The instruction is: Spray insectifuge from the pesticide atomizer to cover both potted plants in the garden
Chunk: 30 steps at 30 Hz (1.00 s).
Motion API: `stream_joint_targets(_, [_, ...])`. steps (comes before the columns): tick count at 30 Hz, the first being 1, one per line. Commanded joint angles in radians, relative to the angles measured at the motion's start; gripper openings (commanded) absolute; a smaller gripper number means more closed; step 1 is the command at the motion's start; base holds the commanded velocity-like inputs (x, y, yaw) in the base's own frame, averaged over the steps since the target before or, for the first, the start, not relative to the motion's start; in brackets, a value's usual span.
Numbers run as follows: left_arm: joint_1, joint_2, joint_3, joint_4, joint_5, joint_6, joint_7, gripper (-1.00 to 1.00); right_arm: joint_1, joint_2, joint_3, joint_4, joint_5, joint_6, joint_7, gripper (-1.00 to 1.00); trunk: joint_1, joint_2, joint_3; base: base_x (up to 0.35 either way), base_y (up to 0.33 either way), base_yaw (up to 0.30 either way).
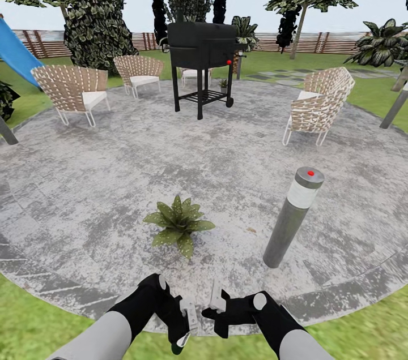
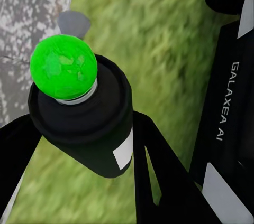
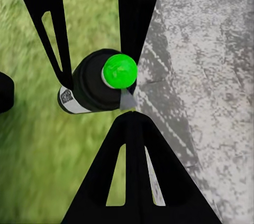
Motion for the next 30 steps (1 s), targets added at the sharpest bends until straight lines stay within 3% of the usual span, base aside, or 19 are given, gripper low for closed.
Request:
stream_joint_targets(1, [0.000,0.000,-0.002,-0.002,0.000,0.010,-0.005,-1.00,0.000,0.001,-0.008,-0.001,0.008,-0.004,0.005,-1.00,0.000,0.000,-0.001,0.000,0.000,0.000])
stream_joint_targets(16, [0.004,0.001,-0.007,0.000,-0.015,0.020,-0.005,-1.00,0.000,0.001,-0.009,-0.002,0.008,-0.004,0.005,-1.00,0.000,0.000,-0.001,0.000,0.000,0.000])
stream_joint_targets(21, [0.005,0.000,-0.023,0.003,-0.013,0.021,0.083,-1.00,0.000,0.001,-0.008,-0.002,0.008,-0.004,0.005,-1.00,0.000,0.000,-0.001,0.000,0.000,0.000])
stream_joint_targets(30, [0.009,-0.008,-0.037,0.010,-0.010,0.014,0.090,-1.00,0.000,0.001,-0.008,-0.002,0.008,-0.004,0.004,-1.00,0.000,0.000,-0.001,0.000,0.000,0.000])
